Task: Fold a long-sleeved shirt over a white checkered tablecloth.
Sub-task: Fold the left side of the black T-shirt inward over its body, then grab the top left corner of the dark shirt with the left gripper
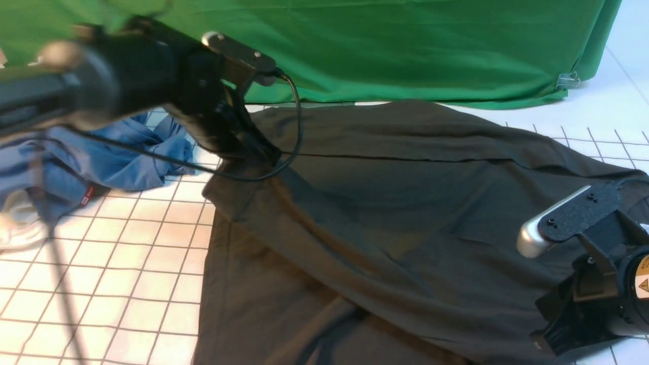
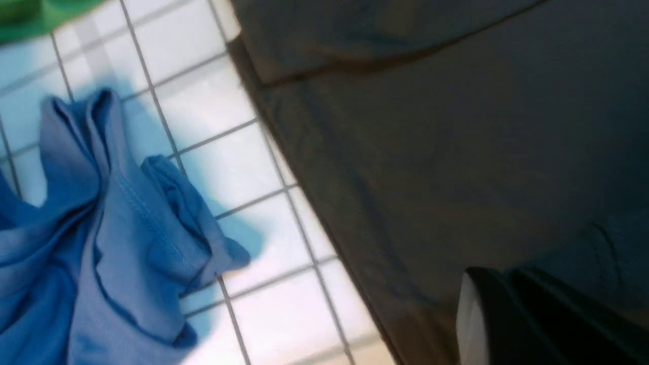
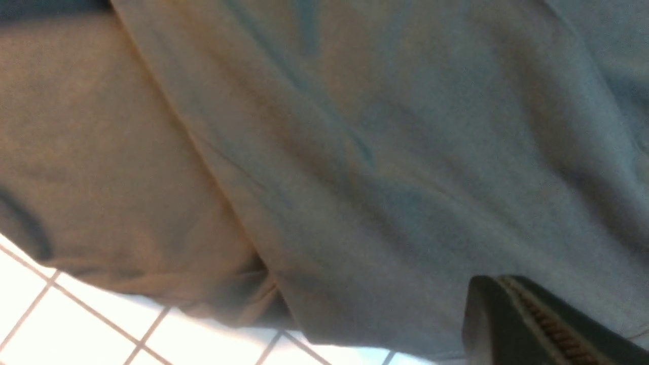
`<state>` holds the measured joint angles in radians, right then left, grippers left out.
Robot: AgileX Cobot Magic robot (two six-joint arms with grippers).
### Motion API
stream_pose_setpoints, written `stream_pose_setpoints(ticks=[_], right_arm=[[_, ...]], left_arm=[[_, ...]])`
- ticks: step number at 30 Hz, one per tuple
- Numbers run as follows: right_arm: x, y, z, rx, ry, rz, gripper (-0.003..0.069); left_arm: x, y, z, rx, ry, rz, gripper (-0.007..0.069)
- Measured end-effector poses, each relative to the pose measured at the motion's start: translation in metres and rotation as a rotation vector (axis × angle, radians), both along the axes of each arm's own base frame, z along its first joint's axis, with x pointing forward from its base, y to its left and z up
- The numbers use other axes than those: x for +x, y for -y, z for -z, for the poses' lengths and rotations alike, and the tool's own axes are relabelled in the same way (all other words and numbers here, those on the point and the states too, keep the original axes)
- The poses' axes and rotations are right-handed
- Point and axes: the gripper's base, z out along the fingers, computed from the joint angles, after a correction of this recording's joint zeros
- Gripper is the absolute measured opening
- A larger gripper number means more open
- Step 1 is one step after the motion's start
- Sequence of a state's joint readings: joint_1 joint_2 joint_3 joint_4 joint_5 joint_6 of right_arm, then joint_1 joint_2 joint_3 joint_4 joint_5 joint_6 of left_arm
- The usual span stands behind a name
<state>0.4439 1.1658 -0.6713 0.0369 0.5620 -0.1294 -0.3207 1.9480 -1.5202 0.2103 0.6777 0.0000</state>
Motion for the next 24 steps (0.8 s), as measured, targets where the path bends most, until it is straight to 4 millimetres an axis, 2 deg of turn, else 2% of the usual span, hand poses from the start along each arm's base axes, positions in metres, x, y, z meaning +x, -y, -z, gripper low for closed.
stream_pose_setpoints(ticks=[2, 4, 6, 7, 8, 10, 11, 13, 15, 20, 24], right_arm=[[0.0, 0.0, 0.0, 0.001, 0.004, 0.0, 0.0041], [0.0, 0.0, -0.001, 0.003, 0.008, -0.001, 0.0043], [0.003, -0.001, -0.002, 0.018, 0.038, -0.002, 0.0047], [0.003, -0.002, -0.002, 0.019, 0.041, -0.002, 0.0047], [0.004, -0.002, -0.003, 0.028, 0.059, -0.003, 0.0049], [0.005, -0.003, -0.004, 0.034, 0.069, -0.004, 0.005], [0.005, -0.003, -0.004, 0.034, 0.071, -0.004, 0.005], [0.007, -0.003, -0.005, 0.044, 0.089, -0.005, 0.005], [0.008, -0.004, -0.006, 0.054, 0.11, -0.006, 0.005], [0.01, -0.005, -0.008, 0.07, 0.142, -0.007, 0.005], [0.011, -0.006, -0.009, 0.075, 0.152, -0.008, 0.0055]], left_arm=[[0.016, 0.002, 0.008, 0.016, -0.02, -0.032, 0.0046], [0.025, 0.004, 0.005, 0.011, -0.015, -0.048, 0.0092], [0.044, 0.006, -0.005, -0.034, 0.007, -0.077, 0.0218], [0.047, 0.005, -0.006, -0.045, 0.009, -0.085, 0.0238], [0.058, 0.003, -0.012, -0.084, 0.015, -0.108, 0.0311], [0.072, -0.003, -0.017, -0.126, 0.02, -0.142, 0.0376], [0.074, -0.004, -0.017, -0.129, 0.021, -0.145, 0.0376], [0.09, -0.014, -0.009, -0.149, 0.01, -0.18, 0.0408], [0.104, -0.023, 0.008, -0.148, -0.004, -0.206, 0.0408], [0.123, -0.031, 0.046, -0.147, -0.031, -0.243, 0.0359], [0.128, -0.031, 0.061, -0.163, -0.026, -0.264, 0.0312]])
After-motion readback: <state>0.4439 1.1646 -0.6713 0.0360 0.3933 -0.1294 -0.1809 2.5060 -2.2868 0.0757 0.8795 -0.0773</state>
